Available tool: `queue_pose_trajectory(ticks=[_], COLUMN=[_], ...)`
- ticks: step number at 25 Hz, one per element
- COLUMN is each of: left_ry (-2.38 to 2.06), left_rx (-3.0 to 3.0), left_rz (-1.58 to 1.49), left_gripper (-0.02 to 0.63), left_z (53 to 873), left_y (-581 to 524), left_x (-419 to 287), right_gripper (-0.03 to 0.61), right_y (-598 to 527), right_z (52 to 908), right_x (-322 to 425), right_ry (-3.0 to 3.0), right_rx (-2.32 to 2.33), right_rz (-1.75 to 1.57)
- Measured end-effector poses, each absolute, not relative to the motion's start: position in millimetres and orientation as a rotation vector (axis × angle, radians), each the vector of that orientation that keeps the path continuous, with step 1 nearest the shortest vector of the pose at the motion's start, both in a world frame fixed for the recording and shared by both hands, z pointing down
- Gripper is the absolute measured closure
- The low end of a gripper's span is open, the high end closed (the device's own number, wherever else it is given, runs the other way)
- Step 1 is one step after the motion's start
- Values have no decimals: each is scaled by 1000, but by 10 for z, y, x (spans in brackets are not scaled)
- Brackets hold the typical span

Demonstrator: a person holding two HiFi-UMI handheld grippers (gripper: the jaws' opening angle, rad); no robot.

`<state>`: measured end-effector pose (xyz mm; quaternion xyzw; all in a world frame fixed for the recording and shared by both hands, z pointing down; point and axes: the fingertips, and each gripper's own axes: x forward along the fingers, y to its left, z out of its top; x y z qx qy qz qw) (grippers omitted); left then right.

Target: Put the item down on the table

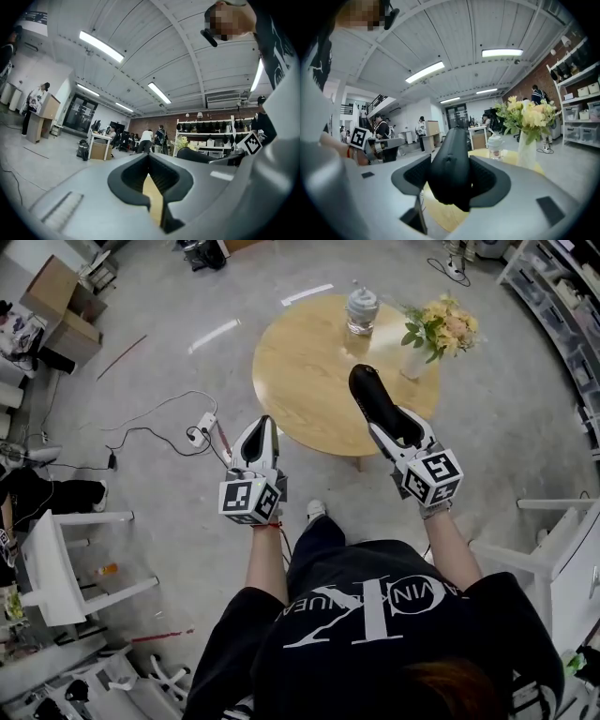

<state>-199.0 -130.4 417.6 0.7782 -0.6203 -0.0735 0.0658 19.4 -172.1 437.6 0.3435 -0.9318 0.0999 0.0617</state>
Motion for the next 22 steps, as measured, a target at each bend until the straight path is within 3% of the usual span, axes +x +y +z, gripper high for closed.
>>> queue_pose_trajectory(ticks=[15,22], left_ry=[-1634,-1550], left_rx=[2421,2376], left_rz=[-137,-63], left_gripper=[601,601], left_z=[4569,4993], left_y=[-2200,-2400], left_x=[-2313,-2121], right_gripper=[318,318], right_y=[-2231,-2390], right_z=[4798,5151], right_x=[-169,-252], right_ry=[-2658,-2606], right_rx=[1198,1145], right_rz=[406,495])
